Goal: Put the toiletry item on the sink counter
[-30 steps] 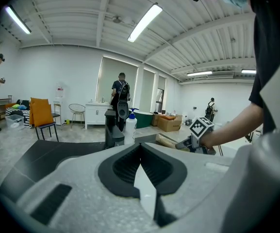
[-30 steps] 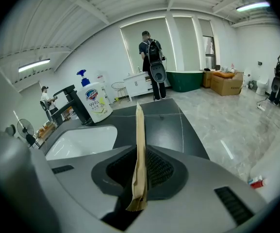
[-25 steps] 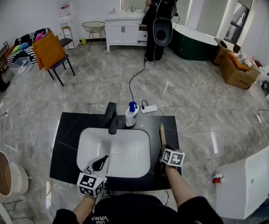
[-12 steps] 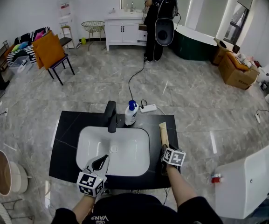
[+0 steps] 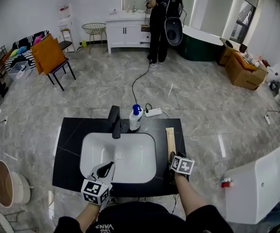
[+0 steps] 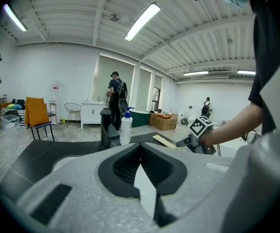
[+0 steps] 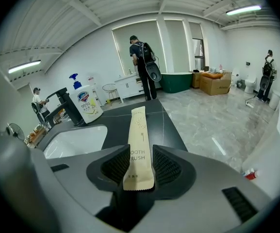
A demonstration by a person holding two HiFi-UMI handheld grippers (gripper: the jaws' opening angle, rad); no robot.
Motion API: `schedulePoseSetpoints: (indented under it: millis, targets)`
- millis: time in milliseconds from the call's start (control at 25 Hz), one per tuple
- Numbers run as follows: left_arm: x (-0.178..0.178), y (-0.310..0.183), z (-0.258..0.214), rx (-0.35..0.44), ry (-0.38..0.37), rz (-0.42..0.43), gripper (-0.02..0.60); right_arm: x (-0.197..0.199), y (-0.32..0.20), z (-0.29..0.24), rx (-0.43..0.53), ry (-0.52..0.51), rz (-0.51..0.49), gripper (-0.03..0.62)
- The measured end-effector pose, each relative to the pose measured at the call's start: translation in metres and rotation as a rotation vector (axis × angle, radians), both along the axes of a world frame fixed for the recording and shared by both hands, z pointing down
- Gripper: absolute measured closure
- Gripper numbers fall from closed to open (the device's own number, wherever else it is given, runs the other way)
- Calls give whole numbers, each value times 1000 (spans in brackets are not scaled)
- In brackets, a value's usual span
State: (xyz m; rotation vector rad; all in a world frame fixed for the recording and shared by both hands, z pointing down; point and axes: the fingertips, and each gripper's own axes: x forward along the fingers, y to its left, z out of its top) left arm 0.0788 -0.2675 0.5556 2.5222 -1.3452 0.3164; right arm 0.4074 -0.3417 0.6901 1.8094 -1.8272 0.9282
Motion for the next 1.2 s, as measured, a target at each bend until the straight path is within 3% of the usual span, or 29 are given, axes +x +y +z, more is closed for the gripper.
schedulePoseSetpoints:
  millis: [200, 480, 1200]
  targets:
    - [-1, -4, -1, 2, 7, 25, 571, 0, 4, -17, 51, 11, 23, 474]
    - [-9, -8, -4, 14, 19, 71, 571, -17, 9, -56, 170, -2, 41, 591]
    - [-56, 6, -14, 31, 49, 214, 571, -101, 74, -126, 359, -71, 112, 595]
